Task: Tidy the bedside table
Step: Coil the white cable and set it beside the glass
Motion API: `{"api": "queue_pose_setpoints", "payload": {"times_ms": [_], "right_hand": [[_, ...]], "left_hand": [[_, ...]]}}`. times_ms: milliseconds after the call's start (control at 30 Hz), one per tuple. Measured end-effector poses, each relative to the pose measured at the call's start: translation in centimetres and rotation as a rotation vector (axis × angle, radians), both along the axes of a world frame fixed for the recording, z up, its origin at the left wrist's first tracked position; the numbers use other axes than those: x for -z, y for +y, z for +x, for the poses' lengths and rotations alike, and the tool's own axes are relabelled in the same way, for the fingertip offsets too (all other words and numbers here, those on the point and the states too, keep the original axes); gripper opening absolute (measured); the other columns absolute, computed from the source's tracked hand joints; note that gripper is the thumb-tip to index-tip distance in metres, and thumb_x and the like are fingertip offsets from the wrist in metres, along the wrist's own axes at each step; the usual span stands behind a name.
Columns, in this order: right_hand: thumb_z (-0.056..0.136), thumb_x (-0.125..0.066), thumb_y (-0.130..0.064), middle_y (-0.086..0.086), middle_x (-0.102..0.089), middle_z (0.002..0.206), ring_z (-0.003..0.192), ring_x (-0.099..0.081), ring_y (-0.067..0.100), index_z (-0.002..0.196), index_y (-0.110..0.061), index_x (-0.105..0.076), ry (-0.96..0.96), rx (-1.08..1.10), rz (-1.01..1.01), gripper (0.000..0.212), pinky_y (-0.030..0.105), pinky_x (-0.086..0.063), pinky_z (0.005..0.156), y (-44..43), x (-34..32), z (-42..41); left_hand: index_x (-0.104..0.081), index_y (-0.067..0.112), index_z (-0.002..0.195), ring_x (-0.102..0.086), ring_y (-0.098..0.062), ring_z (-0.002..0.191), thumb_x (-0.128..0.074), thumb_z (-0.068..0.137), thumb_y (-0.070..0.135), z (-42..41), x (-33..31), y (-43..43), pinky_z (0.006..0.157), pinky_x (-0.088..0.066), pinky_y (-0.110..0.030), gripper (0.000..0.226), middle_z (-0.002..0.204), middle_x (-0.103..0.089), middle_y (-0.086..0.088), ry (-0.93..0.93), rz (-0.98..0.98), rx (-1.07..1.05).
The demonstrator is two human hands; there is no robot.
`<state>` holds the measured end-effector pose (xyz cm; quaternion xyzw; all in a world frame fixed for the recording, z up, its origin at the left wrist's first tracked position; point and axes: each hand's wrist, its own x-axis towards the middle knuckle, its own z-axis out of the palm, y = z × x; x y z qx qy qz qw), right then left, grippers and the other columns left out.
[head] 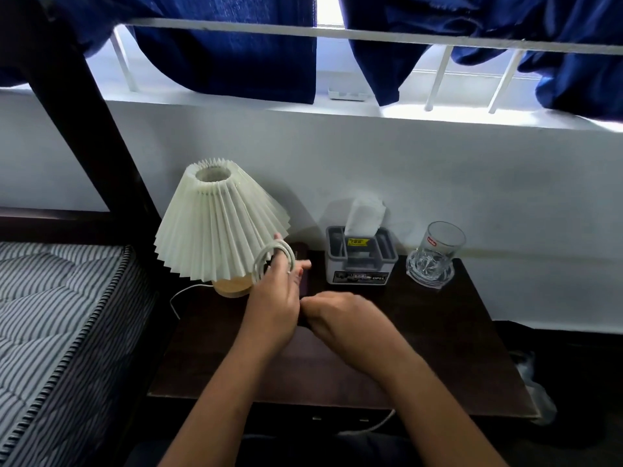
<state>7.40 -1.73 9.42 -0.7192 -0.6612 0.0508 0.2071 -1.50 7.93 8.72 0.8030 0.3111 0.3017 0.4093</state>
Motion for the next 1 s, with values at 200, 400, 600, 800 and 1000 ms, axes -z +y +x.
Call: {"api": "queue_pose_setpoints", "payload": {"times_ms": [200, 400, 600, 800, 1000], "right_hand": [[0.076, -0.070, -0.036, -0.008, -0.061, 0.073, 0.070, -0.055, 0.005, 0.079, -0.026, -0.066, 0.220, 0.188, 0.250, 0.011, 0.022, -0.045, 0.066, -2.4, -1.2, 4.4], [0.080, -0.064, -0.030, -0.006, -0.064, 0.076, 0.074, -0.057, 0.007, 0.078, -0.021, -0.067, 0.418, 0.302, 0.406, 0.009, 0.014, -0.041, 0.063, -2.4, -0.8, 5.6], [0.088, -0.049, -0.031, -0.011, -0.051, 0.056, 0.054, -0.048, -0.001, 0.082, -0.025, -0.063, 0.452, 0.233, 0.217, 0.017, 0.012, -0.037, 0.055, -0.8, 1.2, 4.2], [0.092, -0.042, -0.040, 0.002, -0.064, 0.082, 0.079, -0.060, 0.026, 0.098, -0.029, -0.051, 0.285, 0.127, -0.081, 0.015, 0.040, -0.050, 0.071, 0.1, 2.0, 1.4], [0.093, -0.039, -0.041, 0.004, -0.067, 0.089, 0.086, -0.061, 0.029, 0.097, -0.026, -0.054, 0.037, 0.037, -0.047, 0.021, 0.037, -0.048, 0.068, -0.2, -0.4, -0.9]], "left_hand": [[-0.055, 0.005, 0.089, -0.057, -0.020, 0.048, -0.034, 0.099, 0.028, -0.4, -0.2, -0.9, 0.071, -0.051, -0.040, 0.032, 0.045, -0.054, 0.002, 0.127, -0.299, 0.308], [-0.066, 0.003, 0.112, -0.028, -0.006, 0.027, -0.035, 0.095, 0.032, -0.9, -2.2, -1.3, 0.059, -0.049, -0.017, 0.046, 0.036, -0.037, 0.004, -0.157, -0.861, 0.623], [-0.059, 0.003, 0.117, -0.040, -0.003, 0.028, -0.030, 0.096, 0.030, -0.1, -2.9, -1.9, 0.058, -0.047, -0.017, 0.045, 0.051, -0.062, 0.001, -0.630, -1.126, 0.407], [-0.049, 0.014, 0.123, -0.071, -0.007, 0.066, -0.031, 0.099, 0.025, -0.3, -2.7, 0.3, 0.064, -0.054, -0.015, 0.032, 0.083, -0.077, 0.006, -0.974, -1.025, 0.022], [-0.062, 0.035, 0.087, -0.059, -0.006, 0.079, -0.036, 0.100, 0.024, -0.7, -1.4, 0.8, 0.077, -0.039, -0.009, 0.031, 0.085, -0.068, 0.006, -0.342, -0.241, -0.215]]}}
